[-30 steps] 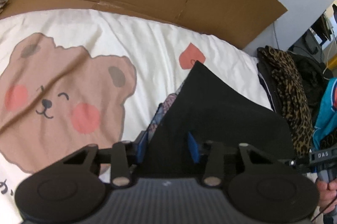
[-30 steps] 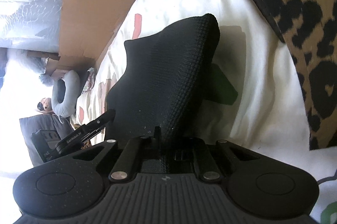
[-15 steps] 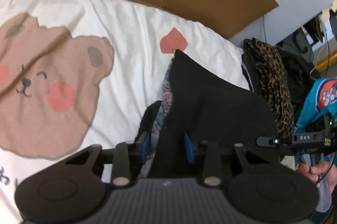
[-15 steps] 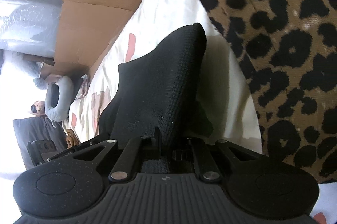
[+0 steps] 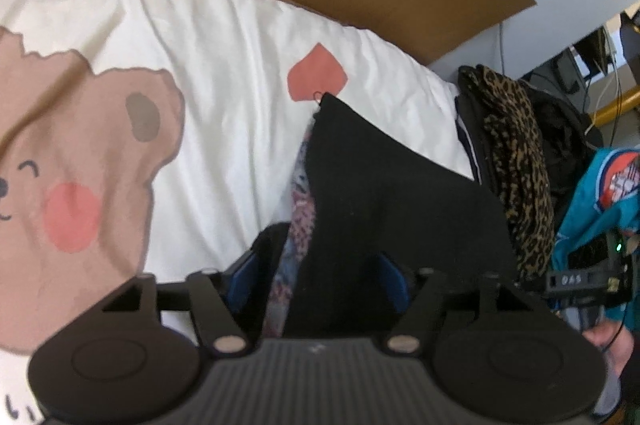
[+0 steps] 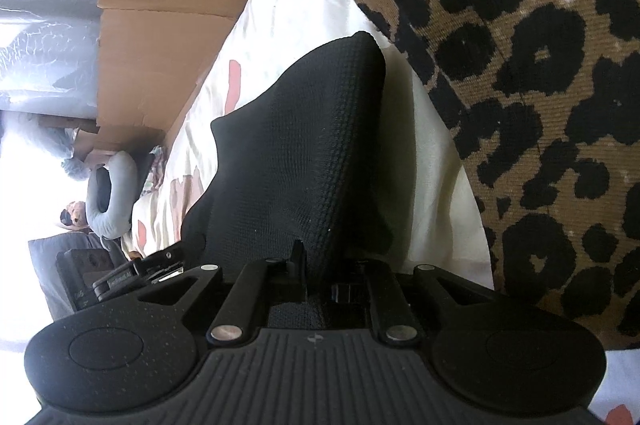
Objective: Fold clothes
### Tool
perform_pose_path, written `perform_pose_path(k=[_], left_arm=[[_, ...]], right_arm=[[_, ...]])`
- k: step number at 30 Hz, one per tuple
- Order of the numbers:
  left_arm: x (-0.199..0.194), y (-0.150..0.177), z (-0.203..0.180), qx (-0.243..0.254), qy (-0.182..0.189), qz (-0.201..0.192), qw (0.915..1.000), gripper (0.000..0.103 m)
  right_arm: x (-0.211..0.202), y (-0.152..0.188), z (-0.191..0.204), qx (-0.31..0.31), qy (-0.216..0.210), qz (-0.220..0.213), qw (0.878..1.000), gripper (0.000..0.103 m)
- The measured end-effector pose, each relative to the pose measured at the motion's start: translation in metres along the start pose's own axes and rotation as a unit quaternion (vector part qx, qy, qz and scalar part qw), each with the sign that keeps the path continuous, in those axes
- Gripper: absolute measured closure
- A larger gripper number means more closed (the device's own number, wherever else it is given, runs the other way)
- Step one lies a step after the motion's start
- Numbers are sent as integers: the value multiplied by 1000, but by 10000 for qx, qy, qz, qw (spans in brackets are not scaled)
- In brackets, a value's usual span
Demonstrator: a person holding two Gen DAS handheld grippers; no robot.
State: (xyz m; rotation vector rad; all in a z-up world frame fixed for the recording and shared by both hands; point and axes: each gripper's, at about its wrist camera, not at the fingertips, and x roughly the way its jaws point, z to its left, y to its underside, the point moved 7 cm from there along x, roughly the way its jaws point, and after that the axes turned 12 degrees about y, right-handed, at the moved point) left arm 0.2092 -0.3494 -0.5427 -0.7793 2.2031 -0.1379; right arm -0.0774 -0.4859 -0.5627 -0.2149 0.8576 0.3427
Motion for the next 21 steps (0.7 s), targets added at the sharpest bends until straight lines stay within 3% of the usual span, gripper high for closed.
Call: perform_pose_path(k=[5,7,10,14,17,18,21], left_arm=[[4,-5,7,-239,181,-1,9996,30],[5,-6,12,-392,275,-34,9988,26],[6,-8,19,-567,363,-93,9977,28],[7,-9,17,-429,288,-67,9986,29],[9,-7,13,-249,164,-23,9996,29],[9,-6,13,-240,129,-26,9996,32],[8,-5,11,-186,67,-9,9998,54]], right_arm=[[6,-1,0,21,-18,-39,10000,89],[9,-3,0,63,-40,-60,10000,83],[12,-4,-1,120,-51,-96,9999,73],[20,-3,-4,183,-11,-97,9998,69],[23,-2,-6,267,-54,-102,9996,70],[24,-2,-5,275,-68,-94,9996,79],[23,-2,0,156,-52,-97,9998,90]])
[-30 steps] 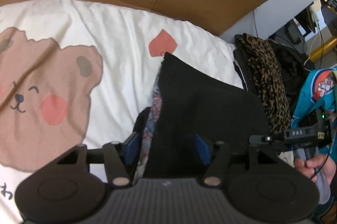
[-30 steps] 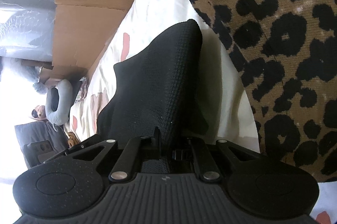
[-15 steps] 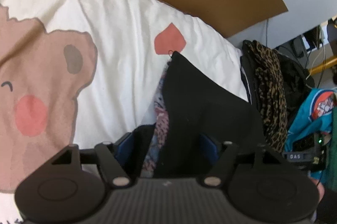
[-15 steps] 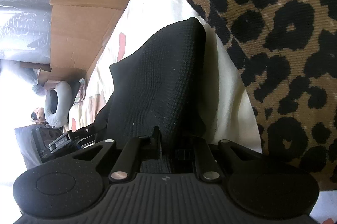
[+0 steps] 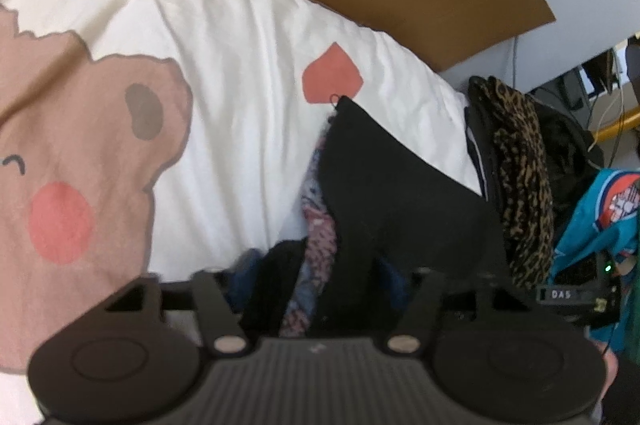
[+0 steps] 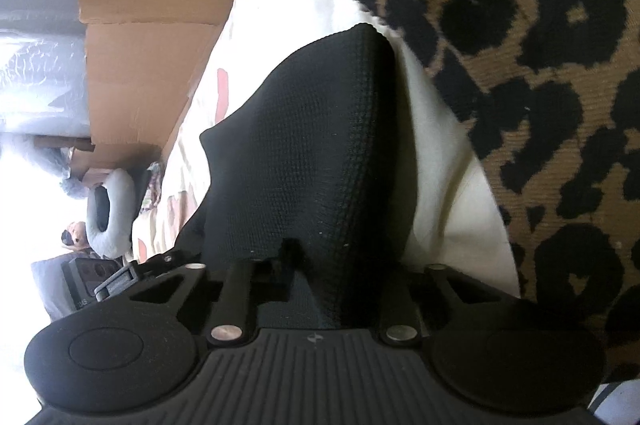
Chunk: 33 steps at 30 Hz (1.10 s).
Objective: Fold clothes
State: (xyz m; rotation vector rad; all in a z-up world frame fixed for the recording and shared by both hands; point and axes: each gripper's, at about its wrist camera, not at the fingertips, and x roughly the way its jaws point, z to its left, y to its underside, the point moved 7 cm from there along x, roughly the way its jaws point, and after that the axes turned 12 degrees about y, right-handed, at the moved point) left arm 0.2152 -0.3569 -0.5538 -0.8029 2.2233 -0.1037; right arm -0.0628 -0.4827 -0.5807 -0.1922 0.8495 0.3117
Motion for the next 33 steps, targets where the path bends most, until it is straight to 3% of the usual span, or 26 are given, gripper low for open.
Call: perform_pose_path(k=[3,6,10,14,17,22,24,28,33], left_arm=[[-4,-1,-10,194,-22,-48,9998,64],[-7,-2,-13,281,-40,-74,9996,64],[-2,-1,-5,268,-140,46,9995,44],[1,0,0,76,33,82,9999,40],[4,-1,-1,59,47,33,10000,41],[4,0,-1,-19,29,56,10000,54],[4,-1,-5,67,-173,79,9998,58],[3,-1,-19,234,-565,50,9981,65],[-6,2,-28,228,-677,-106,9974,71]], right_arm=[[-4,0,5,-147,79,-50,9998,92],[-5,1,6,-118,84,-49,9999,92],[-2,1,5,-39,68,2,10000,88],[2,1,2,106,7,28,9999,74],[9,4,1,284,-114,68,9995,72],[15,5,2,461,-35,21,9989,74],[17,5,1,587,98,28,9982,85],[15,7,14,166,548,-95,9983,89],[11,10,21,-71,731,-167,9972,92]])
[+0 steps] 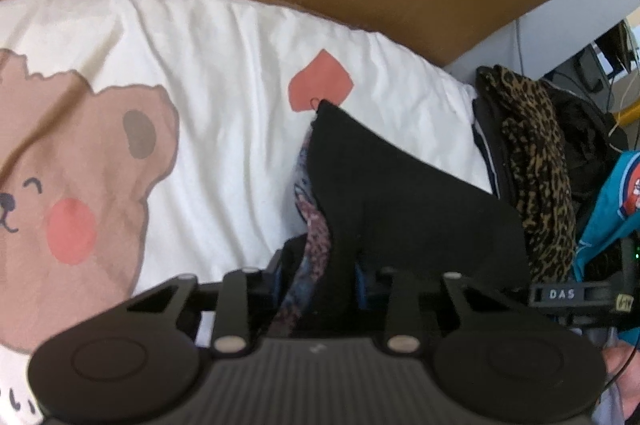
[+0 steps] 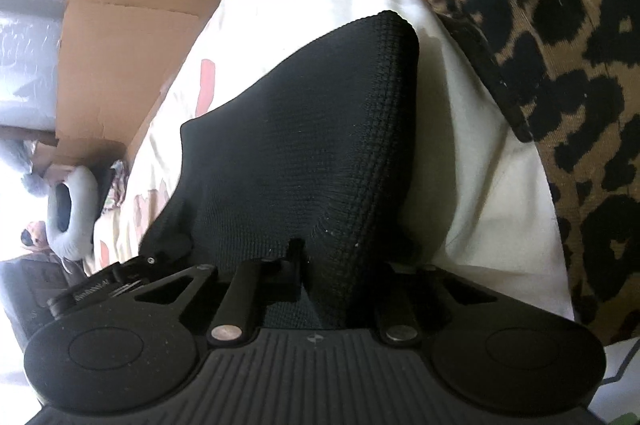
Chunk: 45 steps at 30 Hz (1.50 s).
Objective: Fold clothes
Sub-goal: 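Close the left tool on the folded black shorts beside the right tool, then lift the folded shorts with both tools and carry them toward the clothes pile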
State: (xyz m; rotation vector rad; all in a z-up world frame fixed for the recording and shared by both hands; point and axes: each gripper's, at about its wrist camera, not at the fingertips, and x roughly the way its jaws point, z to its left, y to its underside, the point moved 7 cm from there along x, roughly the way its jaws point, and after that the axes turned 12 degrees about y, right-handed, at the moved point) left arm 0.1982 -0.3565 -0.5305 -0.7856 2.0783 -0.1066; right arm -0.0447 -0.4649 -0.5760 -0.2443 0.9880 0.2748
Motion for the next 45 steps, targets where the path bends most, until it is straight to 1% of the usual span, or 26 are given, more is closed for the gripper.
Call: perform_pose_path(k=[7,16,22,26,31,32,34,40,45], left_arm=[[-21,4,-12,-165,-33,-309,9994,74],[-53,16,-40,-168,-32,-728,9972,75],[-81,21,-59,-225,-103,-1034,9943,75],[-101,24,-72,-385,-169,-1242,9914,76],[-131,24,-96,-418,-193,-1455,9883,76],[-137,22,-101,-468,-218,-1540,9867,76],[-150,18,-110,-642,-346,-1813,9807,76],[-185,6,-143,-561,-433,-2055,9761,76],[-218,-3,-170,-534,-494,-2202,9727,76]], right_arm=[[-16,4,12,-331,-17,-251,9991,93],[-42,6,27,-750,-108,-593,9954,94],[-65,8,46,-1013,-193,-835,9912,94],[-86,13,63,-1232,-189,-981,9873,94],[-123,16,87,-1509,-201,-1202,9810,94],[-131,15,91,-1564,-213,-1265,9793,94],[-147,14,101,-1677,-228,-1371,9760,94],[-189,13,138,-1912,-285,-1629,9675,94],[-229,16,156,-2037,-402,-1788,9617,94]])
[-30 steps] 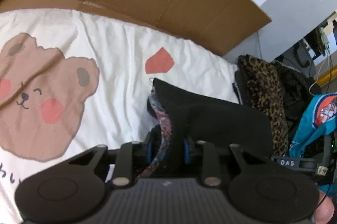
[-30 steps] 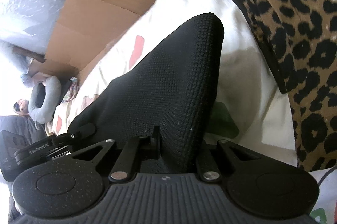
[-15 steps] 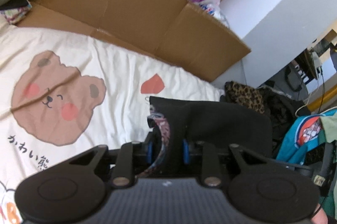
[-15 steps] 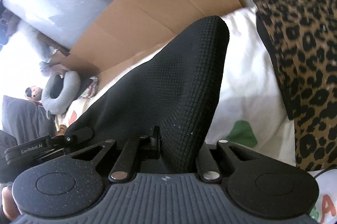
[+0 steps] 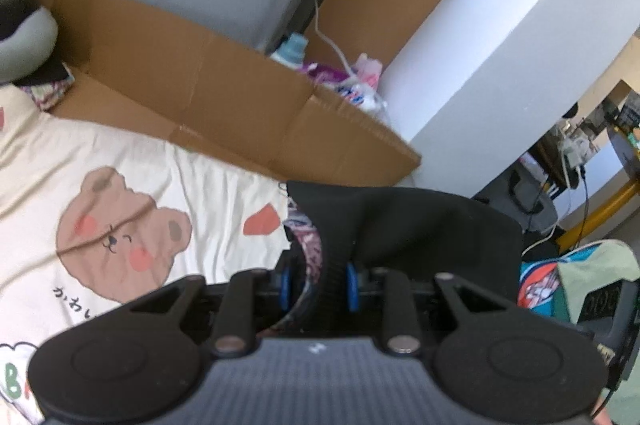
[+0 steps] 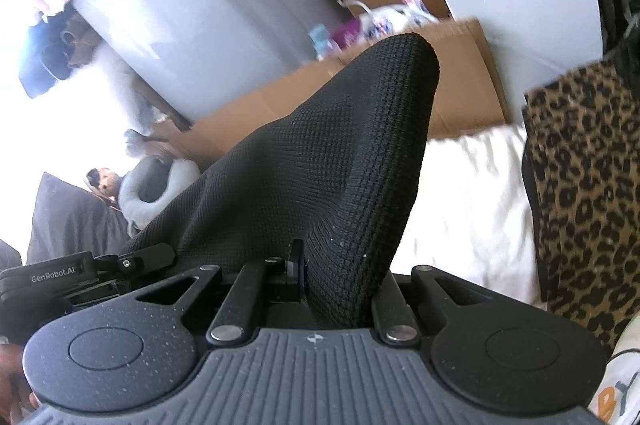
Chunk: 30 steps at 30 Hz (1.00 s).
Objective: Fold clothes
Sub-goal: 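Lift the folded shorts with both tools and carry them toward the clothes pile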
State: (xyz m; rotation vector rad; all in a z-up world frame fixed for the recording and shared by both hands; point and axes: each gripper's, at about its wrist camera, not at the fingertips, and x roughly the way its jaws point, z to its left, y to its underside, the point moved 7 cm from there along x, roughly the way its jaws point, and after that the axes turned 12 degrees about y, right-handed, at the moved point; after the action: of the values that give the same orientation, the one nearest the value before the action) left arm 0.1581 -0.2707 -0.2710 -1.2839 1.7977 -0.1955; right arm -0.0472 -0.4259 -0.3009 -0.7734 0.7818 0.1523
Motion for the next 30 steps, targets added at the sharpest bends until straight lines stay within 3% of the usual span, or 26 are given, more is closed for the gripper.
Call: perform_pose_path(k=[18,30], left_arm=[[-91,-40,-109,21,-110,-529,9985,76],[-121,-59,-195,247,302,-830,9958,76]], right_arm=[[-129,-59,49,-245,-175,-427,9986,94],[-234,-110,47,-317,-77,-1045,9940,94]])
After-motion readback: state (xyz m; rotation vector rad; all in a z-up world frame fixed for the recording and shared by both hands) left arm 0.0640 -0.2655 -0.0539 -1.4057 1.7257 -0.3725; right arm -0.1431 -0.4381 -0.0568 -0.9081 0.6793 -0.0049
